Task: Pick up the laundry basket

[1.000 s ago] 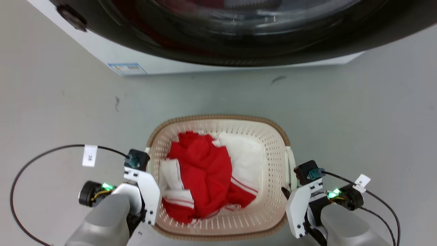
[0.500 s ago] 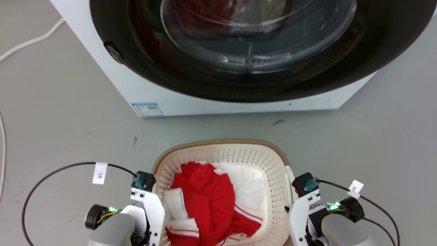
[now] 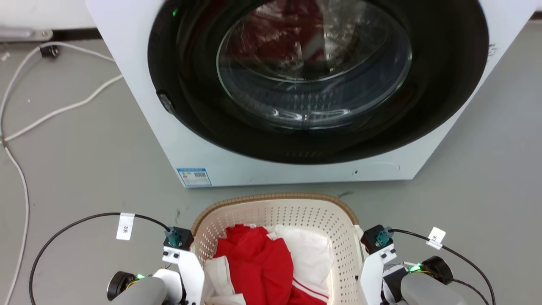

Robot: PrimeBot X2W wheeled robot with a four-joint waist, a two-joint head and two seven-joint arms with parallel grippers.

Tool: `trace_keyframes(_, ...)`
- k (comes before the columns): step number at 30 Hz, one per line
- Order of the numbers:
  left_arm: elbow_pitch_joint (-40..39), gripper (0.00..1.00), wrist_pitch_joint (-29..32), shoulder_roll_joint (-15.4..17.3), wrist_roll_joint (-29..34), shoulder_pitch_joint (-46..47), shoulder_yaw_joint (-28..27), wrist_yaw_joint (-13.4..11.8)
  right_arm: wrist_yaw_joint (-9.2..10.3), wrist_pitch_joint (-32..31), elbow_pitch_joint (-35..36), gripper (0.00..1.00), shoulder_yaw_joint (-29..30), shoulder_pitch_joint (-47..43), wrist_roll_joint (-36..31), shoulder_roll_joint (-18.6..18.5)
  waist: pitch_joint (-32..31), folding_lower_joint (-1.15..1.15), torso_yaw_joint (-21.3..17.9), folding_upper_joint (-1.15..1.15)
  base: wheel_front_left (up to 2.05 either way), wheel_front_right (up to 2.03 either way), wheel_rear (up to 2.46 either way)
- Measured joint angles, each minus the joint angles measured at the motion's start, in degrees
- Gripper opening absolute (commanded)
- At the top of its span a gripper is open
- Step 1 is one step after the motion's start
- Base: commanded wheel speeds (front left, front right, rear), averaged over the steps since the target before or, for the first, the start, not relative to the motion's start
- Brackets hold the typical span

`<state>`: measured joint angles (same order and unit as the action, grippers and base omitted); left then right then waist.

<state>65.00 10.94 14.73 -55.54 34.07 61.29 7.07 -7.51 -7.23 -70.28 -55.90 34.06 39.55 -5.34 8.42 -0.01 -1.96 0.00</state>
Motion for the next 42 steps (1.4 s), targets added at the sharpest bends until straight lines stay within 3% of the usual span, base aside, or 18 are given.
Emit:
trace_keyframes(10,0.0,0.0,5.2,0.4,-4.7,-1.4,2.2,0.1,-0.01,-6.9,1.5,0.0,-4.4,-0.5,4.1,-0.7,-5.5,0.0,-0.6,0.0,0.0,0.0,0.0)
trace_keyframes(21,-0.3,0.0,10.5,1.1,-8.3,-1.3,4.0,0.3,-0.03,-14.4,3.4,0.0,-9.5,1.0,9.0,-1.5,-7.6,0.0,-1.4,0.0,0.0,0.0,0.0)
trace_keyframes(42,-0.3,0.0,11.5,1.2,-11.9,-1.0,7.2,0.3,-0.03,-16.1,3.7,0.0,-14.9,1.6,15.1,-2.3,-8.5,0.01,-1.3,0.0,0.0,0.0,0.0)
